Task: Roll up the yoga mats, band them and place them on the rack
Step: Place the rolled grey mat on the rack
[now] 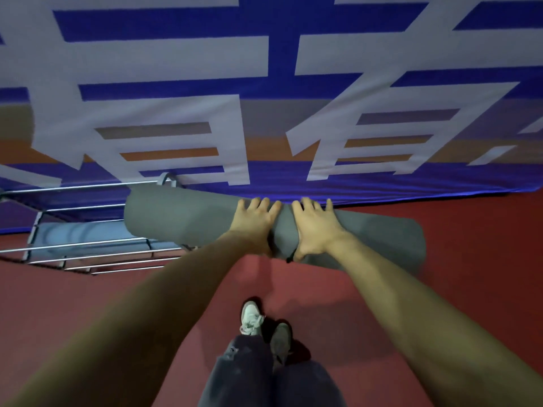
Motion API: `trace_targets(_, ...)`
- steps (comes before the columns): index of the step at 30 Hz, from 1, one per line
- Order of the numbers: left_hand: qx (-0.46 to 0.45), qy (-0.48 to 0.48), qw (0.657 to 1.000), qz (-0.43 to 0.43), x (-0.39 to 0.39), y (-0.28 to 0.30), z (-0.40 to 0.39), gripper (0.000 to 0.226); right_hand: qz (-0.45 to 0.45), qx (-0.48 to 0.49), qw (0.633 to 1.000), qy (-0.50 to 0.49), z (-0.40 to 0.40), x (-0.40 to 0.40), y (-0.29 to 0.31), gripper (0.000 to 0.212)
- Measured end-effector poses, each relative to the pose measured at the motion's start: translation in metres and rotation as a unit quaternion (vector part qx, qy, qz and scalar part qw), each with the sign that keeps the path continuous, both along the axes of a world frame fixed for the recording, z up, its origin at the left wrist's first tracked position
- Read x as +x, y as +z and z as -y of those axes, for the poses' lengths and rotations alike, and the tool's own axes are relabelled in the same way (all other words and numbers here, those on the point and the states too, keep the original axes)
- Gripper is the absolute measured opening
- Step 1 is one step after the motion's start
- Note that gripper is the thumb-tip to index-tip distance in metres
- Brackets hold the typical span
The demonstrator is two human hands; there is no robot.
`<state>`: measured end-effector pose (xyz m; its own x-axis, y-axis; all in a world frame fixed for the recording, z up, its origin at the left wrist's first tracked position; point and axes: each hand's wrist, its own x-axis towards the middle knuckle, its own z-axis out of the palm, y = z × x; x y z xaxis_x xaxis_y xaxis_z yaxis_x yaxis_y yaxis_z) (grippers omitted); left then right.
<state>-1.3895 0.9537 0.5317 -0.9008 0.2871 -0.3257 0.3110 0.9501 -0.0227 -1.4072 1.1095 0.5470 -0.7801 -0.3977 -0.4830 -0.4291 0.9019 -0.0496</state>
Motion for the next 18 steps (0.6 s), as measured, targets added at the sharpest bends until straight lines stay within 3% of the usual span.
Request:
trace_targets(7, 0.032, -0.030, 0.999, 0.008, -0.056, -0.040, 0.002, 0.117, 0.003, 0.014, 1.000, -0.028, -0.004, -0.045, -0.023, 0.108)
trace_targets(18, 0.067, 0.034, 0.996, 0.054, -0.092, -0.124, -0.015, 0.119, -0.046, 0.038, 0.998, 0.011, -0.013, -0.089, -0.101, 0.112)
